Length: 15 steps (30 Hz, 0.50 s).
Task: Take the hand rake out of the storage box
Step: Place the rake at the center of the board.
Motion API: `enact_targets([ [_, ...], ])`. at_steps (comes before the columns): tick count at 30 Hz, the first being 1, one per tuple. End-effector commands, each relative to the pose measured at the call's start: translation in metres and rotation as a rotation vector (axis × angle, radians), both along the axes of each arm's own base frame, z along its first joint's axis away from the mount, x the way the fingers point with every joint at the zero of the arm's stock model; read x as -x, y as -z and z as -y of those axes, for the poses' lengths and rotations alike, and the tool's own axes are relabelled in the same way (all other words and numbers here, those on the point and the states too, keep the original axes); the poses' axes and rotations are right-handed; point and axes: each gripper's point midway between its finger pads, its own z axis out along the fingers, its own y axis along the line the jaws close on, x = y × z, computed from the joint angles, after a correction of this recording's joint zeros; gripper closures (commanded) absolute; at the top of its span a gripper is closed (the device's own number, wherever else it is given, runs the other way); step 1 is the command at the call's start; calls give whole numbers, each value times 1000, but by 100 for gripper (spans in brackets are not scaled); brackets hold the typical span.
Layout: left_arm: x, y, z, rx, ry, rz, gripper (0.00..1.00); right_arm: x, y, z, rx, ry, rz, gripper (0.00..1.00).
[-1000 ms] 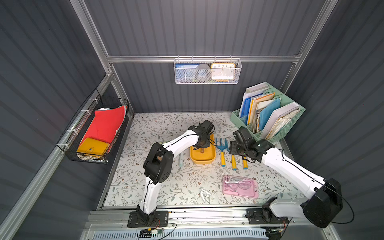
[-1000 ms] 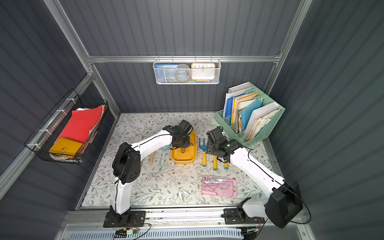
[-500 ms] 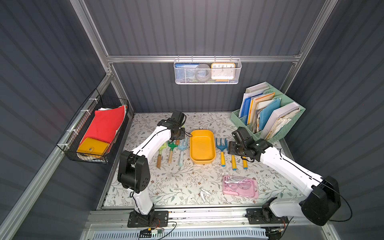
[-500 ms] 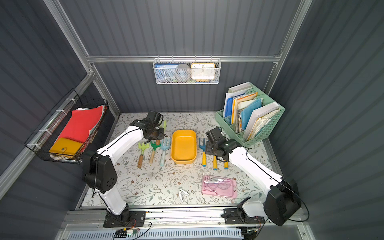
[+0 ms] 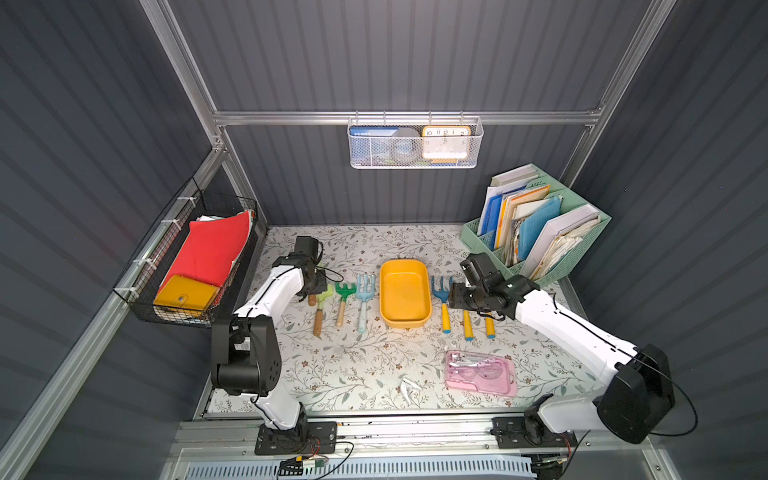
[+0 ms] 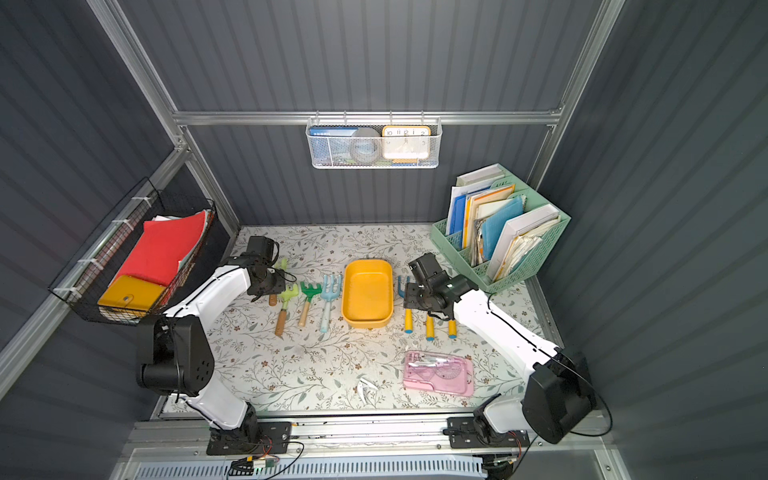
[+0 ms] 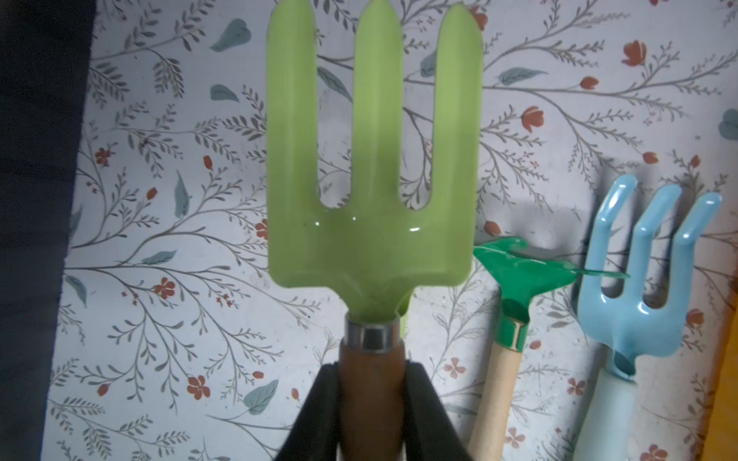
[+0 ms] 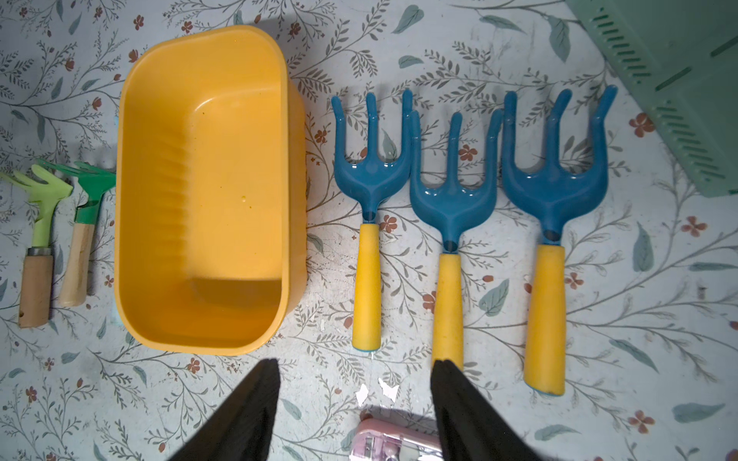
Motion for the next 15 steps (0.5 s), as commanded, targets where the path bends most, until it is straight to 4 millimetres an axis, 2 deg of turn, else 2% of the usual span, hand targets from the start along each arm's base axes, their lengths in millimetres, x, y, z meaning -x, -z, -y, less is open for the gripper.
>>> enact_targets([
  [1, 0, -1, -13, -46, -1, 28, 82, -3, -3, -13, -31, -46, 1, 35],
  [7, 11, 8, -40, -156, -56, 41, 82, -4, -7, -28, -84, -80, 8, 35],
  [13, 25, 9, -56, -233, -37, 48, 82, -5, -6, -41, -110, -108, 7, 35],
  [15, 28, 17, -56, -225, -22, 20, 83, -5, -5, -46, -119, -118, 5, 35],
])
